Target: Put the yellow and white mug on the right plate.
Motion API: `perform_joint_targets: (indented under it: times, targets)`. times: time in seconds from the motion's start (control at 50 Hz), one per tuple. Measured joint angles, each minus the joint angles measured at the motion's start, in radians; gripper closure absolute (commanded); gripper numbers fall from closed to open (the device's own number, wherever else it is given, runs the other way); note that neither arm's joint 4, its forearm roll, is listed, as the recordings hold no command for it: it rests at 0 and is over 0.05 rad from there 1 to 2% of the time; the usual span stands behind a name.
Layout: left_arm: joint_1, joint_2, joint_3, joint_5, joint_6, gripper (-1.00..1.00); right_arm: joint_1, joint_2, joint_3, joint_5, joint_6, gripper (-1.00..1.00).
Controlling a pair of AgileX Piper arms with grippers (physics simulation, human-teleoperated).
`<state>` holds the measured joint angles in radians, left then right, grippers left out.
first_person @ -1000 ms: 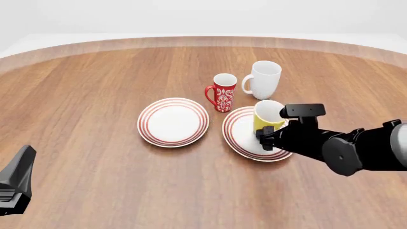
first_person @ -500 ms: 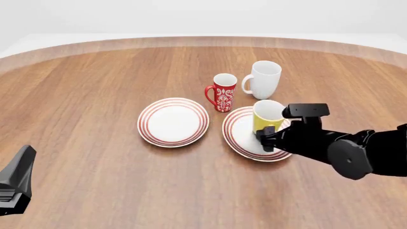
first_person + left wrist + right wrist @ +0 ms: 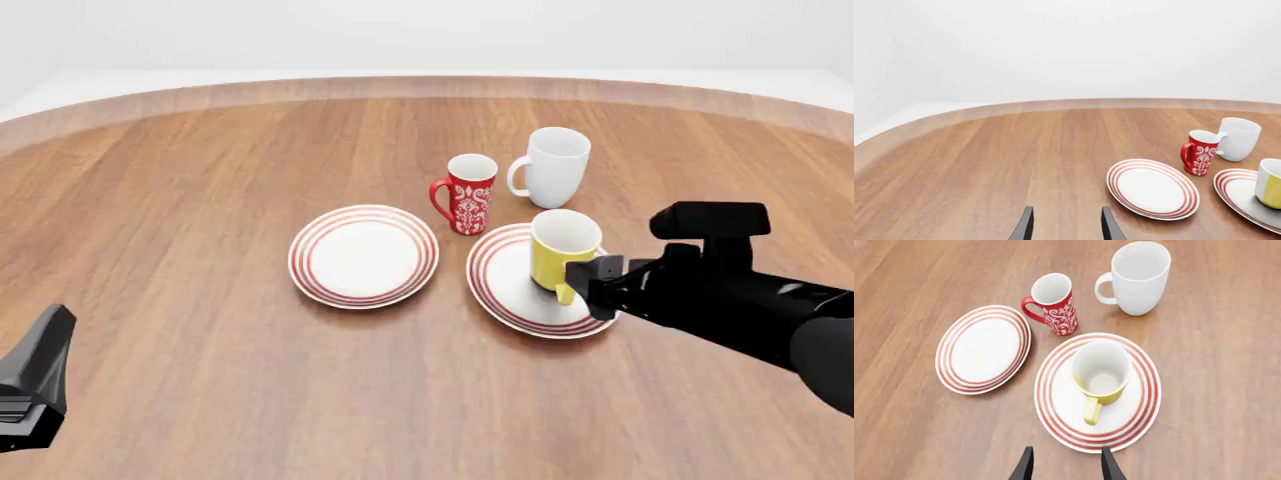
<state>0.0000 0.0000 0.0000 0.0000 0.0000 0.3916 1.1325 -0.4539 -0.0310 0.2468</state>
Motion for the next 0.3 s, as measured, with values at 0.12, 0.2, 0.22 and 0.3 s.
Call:
perform_joint_targets:
  times: [0.12, 0.2, 0.22, 0.3]
  targets:
    - [0.000, 0.000, 0.000, 0.000, 0.000, -1.00, 0.009, -0.079, -0.013, 0.054, -0.003, -1.00]
    - [0.000, 0.000, 0.000, 0.000, 0.000, -1.00, 0.018, -0.120, -0.024, 0.082, -0.006, -1.00]
    - [0.000, 0.000, 0.000, 0.000, 0.000, -1.00, 0.020, -0.129, -0.027, 0.090, -0.007, -1.00]
    - [0.000, 0.000, 0.000, 0.000, 0.000, -1.00, 0.026, -0.166, -0.036, 0.113, -0.009, -1.00]
